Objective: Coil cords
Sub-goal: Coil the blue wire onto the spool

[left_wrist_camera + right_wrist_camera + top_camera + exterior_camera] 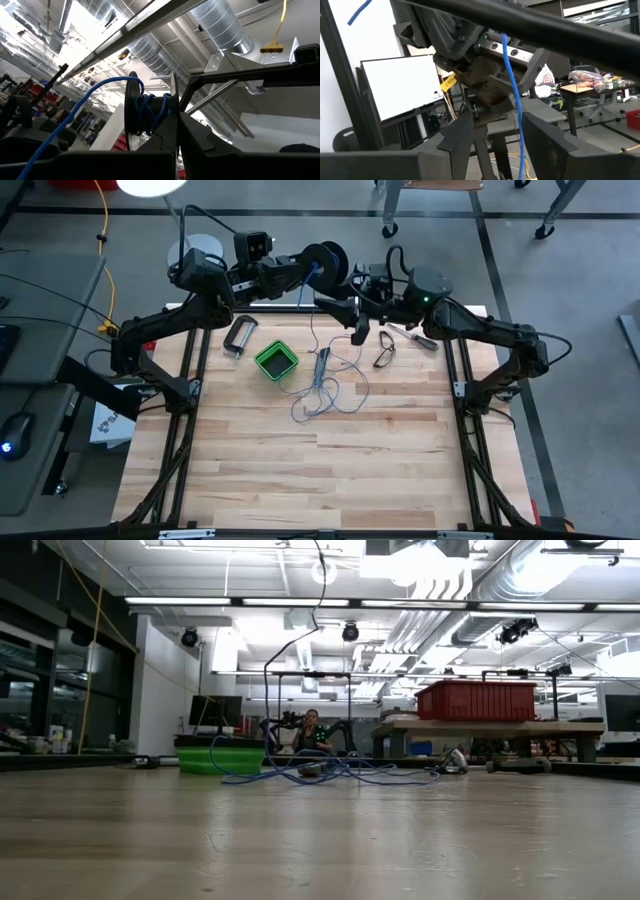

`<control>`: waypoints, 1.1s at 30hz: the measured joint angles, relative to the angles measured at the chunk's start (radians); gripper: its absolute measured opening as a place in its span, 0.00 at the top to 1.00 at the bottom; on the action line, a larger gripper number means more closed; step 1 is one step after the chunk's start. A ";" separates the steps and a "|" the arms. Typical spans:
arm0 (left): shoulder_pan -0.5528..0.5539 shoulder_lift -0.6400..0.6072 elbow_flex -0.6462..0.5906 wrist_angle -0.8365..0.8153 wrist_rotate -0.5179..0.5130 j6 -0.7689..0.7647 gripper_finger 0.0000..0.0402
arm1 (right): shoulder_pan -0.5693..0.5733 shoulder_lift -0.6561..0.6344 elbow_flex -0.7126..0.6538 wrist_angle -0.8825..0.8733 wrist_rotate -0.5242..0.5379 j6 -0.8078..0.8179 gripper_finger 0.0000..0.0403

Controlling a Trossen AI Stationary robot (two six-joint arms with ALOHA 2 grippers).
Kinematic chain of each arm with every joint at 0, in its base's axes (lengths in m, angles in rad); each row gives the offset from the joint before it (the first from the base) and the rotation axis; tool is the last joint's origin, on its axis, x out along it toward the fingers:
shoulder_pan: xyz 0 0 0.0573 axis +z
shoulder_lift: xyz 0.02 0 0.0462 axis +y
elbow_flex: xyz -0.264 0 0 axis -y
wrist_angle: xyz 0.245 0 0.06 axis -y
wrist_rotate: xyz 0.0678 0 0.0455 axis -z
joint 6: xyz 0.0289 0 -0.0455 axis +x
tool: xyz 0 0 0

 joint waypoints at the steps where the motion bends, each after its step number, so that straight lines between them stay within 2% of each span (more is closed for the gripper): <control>1: 0.000 0.000 0.000 0.000 0.000 0.000 1.00 | 0.004 0.000 0.000 -0.001 0.000 0.000 0.60; 4: 0.000 0.000 0.000 0.000 0.000 0.000 1.00 | 0.010 0.001 0.000 -0.004 0.013 0.000 0.65; 11: -0.003 0.000 0.000 0.000 0.000 0.000 1.00 | 0.011 0.028 0.000 -0.008 0.039 0.072 0.85; 21: -0.002 0.000 0.000 0.000 0.000 0.000 1.00 | 0.022 0.034 0.000 -0.010 0.041 0.088 0.95; 24: -0.002 0.000 0.000 0.000 0.001 0.000 1.00 | 0.022 0.021 0.000 -0.013 0.024 0.105 0.94; 28: 0.001 0.000 0.000 0.001 0.005 -0.001 1.00 | 0.045 -0.008 0.000 -0.061 0.014 0.058 0.84; 33: 0.001 0.000 0.000 -0.008 0.022 0.000 1.00 | 0.074 -0.018 0.000 -0.152 0.139 -0.104 0.67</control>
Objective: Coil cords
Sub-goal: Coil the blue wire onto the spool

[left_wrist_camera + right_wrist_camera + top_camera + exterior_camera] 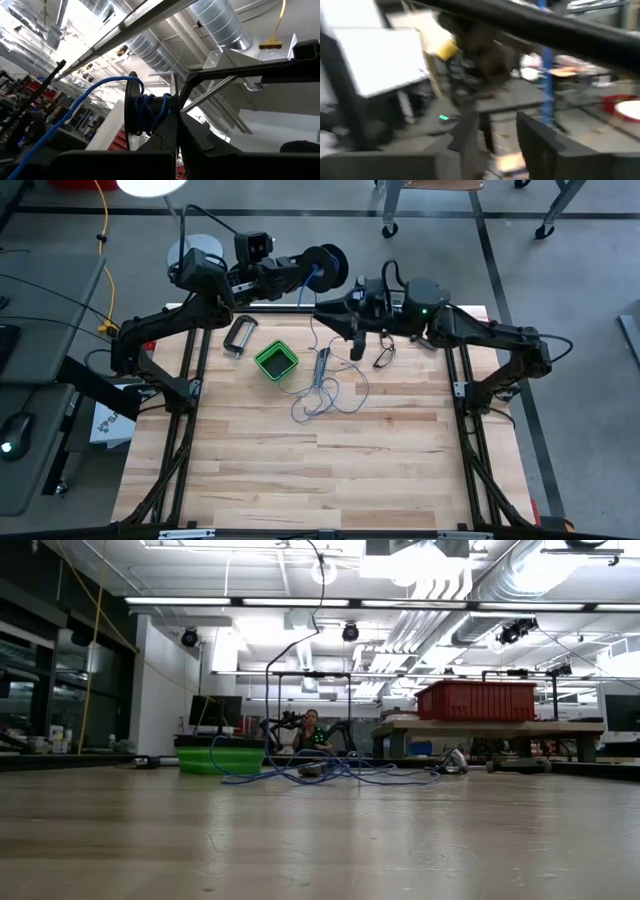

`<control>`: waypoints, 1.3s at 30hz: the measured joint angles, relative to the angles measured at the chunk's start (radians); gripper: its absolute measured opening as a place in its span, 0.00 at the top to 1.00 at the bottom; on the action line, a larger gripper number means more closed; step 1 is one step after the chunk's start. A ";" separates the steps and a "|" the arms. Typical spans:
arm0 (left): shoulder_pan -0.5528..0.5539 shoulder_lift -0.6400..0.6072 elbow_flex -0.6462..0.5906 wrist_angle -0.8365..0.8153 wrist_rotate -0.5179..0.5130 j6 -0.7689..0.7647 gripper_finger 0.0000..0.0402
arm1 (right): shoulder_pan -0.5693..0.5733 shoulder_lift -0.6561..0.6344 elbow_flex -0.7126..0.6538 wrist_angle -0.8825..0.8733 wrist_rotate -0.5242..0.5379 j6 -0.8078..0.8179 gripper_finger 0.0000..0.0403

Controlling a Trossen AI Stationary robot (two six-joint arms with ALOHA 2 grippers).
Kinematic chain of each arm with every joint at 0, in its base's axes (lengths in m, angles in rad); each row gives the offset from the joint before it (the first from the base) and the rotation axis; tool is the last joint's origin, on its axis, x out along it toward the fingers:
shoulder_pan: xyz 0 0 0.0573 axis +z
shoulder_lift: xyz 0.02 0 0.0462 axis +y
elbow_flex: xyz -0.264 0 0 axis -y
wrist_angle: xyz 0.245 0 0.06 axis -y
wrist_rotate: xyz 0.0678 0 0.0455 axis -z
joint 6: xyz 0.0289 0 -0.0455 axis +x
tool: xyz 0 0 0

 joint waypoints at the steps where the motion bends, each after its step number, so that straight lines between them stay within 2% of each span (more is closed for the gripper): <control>1: 0.000 0.000 0.000 -0.006 0.005 0.002 1.00 | 0.004 0.003 0.000 -0.007 0.029 -0.032 0.64; 4: 0.000 0.000 0.000 -0.029 0.014 0.030 1.00 | 0.016 0.012 0.000 -0.005 0.095 -0.089 0.56; 7: 0.000 0.000 0.000 -0.032 0.015 0.034 1.00 | 0.022 0.016 0.000 0.002 0.109 -0.107 0.53; 15: 0.000 0.000 0.000 -0.052 0.015 0.051 1.00 | 0.020 0.016 0.000 0.013 0.166 -0.152 0.52; 23: 0.000 0.000 0.000 -0.051 0.015 0.052 1.00 | 0.020 0.016 0.000 0.022 0.162 -0.150 0.53; 26: 0.000 0.000 0.000 -0.053 0.015 0.052 1.00 | 0.020 0.016 0.000 0.023 0.163 -0.124 0.58; 32: 0.000 0.000 0.000 -0.052 0.004 0.052 1.00 | 0.020 0.025 0.000 0.038 0.177 -0.100 0.77; 39: -0.001 0.000 0.000 -0.052 0.003 0.053 1.00 | 0.019 0.030 0.000 0.054 0.179 -0.097 0.84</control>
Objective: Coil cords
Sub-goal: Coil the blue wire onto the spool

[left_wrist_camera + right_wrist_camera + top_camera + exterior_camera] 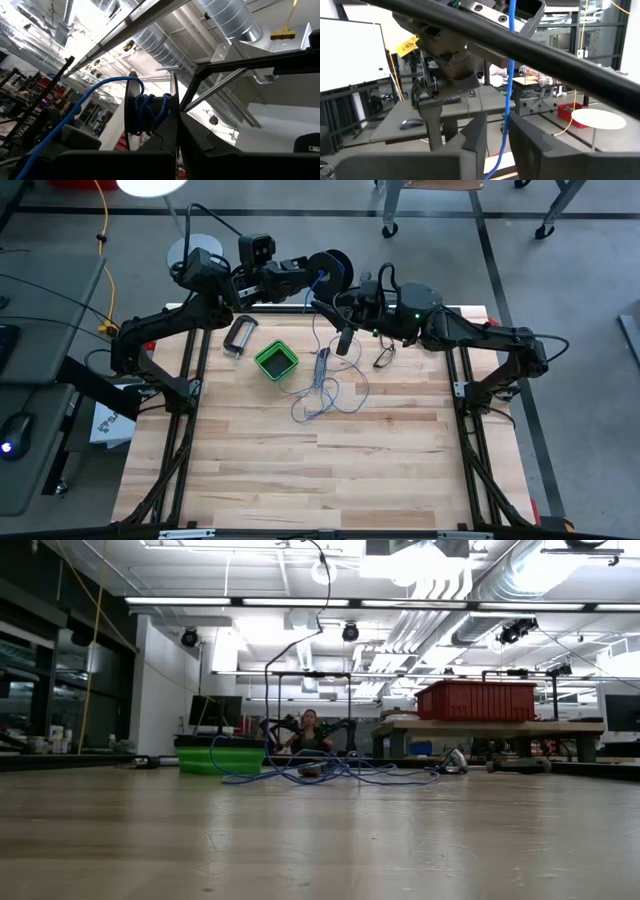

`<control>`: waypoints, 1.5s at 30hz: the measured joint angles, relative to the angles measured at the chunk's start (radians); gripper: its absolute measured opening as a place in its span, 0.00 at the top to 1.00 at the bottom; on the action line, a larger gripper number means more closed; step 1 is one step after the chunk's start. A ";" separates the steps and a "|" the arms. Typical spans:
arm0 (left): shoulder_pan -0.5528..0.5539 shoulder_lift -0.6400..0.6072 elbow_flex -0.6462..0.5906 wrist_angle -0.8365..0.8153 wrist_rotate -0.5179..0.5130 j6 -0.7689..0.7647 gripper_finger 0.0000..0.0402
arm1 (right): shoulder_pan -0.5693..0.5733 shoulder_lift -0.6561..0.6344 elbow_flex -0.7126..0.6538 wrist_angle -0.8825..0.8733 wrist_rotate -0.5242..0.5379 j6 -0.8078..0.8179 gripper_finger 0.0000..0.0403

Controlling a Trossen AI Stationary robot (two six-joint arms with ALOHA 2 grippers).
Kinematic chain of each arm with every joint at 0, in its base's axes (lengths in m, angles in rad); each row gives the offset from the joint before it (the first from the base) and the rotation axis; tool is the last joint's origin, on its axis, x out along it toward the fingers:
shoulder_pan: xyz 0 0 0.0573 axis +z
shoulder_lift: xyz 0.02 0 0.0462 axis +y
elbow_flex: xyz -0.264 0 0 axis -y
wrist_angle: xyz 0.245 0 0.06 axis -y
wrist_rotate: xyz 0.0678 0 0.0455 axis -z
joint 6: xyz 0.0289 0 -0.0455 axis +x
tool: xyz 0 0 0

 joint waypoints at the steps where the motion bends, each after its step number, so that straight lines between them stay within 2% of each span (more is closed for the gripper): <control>1: 0.000 0.000 0.000 0.000 -0.001 0.000 1.00 | 0.000 0.000 0.000 0.000 0.000 0.000 0.87; 4: 0.000 0.000 0.000 0.000 -0.004 0.000 1.00 | 0.001 -0.001 0.000 0.000 0.000 0.000 0.98; 7: 0.006 -0.001 0.000 0.001 -0.003 0.000 1.00 | 0.008 -0.004 0.006 -0.009 -0.001 0.020 0.99; 16: 0.095 -0.015 0.001 0.000 -0.044 -0.026 1.00 | 0.032 -0.010 0.107 -0.039 -0.111 -0.001 1.00; 20: 0.115 -0.011 0.001 0.000 -0.089 -0.052 1.00 | 0.035 -0.010 0.132 -0.066 -0.116 -0.007 1.00; 24: 0.103 -0.012 0.001 0.010 -0.086 -0.105 1.00 | 0.032 -0.010 0.135 -0.070 -0.090 -0.007 1.00; 29: 0.076 -0.012 0.001 0.038 -0.159 -0.125 1.00 | 0.020 0.011 0.137 -0.013 -0.101 0.020 1.00; 32: 0.063 -0.003 0.001 0.036 -0.164 -0.163 1.00 | 0.017 0.034 0.136 0.013 -0.110 0.028 1.00; 42: 0.012 0.002 0.000 0.047 -0.164 -0.236 1.00 | 0.004 0.065 0.136 0.074 -0.312 0.193 1.00; 45: 0.013 0.006 0.000 0.070 -0.167 -0.256 1.00 | 0.009 0.071 0.136 0.098 -0.334 0.204 1.00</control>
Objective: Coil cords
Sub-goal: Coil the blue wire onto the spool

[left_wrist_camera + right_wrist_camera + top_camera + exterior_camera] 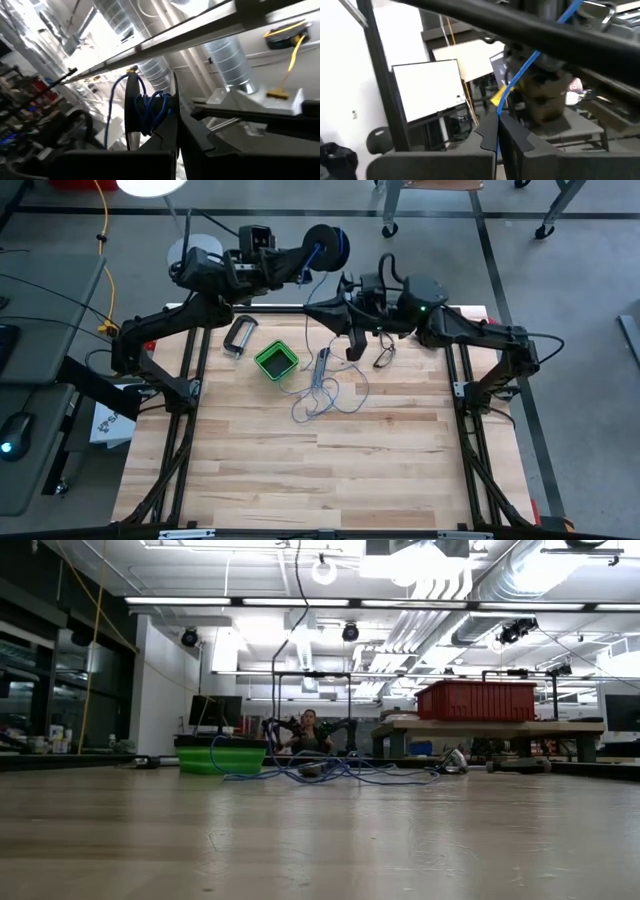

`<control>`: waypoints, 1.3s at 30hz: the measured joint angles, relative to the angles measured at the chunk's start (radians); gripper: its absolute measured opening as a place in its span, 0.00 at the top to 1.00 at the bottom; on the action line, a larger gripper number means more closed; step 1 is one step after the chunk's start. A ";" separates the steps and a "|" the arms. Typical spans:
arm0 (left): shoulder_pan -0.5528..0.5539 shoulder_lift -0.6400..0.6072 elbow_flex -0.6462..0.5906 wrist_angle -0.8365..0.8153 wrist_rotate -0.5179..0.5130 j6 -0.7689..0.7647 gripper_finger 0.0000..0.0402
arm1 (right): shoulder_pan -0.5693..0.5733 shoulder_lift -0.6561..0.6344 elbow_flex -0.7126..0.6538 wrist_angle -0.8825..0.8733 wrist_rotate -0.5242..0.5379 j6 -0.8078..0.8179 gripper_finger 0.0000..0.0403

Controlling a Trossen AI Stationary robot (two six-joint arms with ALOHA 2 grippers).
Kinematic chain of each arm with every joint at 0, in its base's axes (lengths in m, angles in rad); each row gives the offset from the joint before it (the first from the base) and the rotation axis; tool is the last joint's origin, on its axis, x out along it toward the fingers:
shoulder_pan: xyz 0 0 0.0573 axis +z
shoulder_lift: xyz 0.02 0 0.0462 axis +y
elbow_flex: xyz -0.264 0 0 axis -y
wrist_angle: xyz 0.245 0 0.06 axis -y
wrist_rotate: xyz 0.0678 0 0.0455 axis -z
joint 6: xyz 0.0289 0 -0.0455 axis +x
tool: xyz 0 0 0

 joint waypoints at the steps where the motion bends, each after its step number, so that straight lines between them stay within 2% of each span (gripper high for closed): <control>1: 0.000 0.000 0.000 0.022 0.000 -0.016 1.00 | 0.001 0.001 0.000 -0.007 -0.001 0.000 1.00; 9: -0.039 0.001 0.028 0.058 0.071 -0.078 1.00 | -0.009 -0.007 0.001 -0.032 0.003 -0.022 1.00; 17: -0.086 0.003 0.053 -0.142 0.142 -0.093 1.00 | -0.024 0.003 0.119 -0.157 -0.054 -0.093 1.00; 20: -0.091 0.003 0.053 -0.167 0.145 -0.096 1.00 | -0.024 0.006 0.169 -0.235 -0.057 -0.138 1.00; 28: -0.080 0.003 0.053 -0.172 0.174 -0.080 1.00 | -0.024 0.007 0.310 -0.497 -0.028 -0.232 1.00; 35: -0.084 0.003 0.054 -0.271 0.219 -0.090 1.00 | -0.035 0.007 0.400 -0.591 -0.025 -0.239 1.00; 39: -0.096 0.003 0.054 -0.333 0.232 -0.124 1.00 | -0.058 0.007 0.408 -0.617 0.025 -0.239 1.00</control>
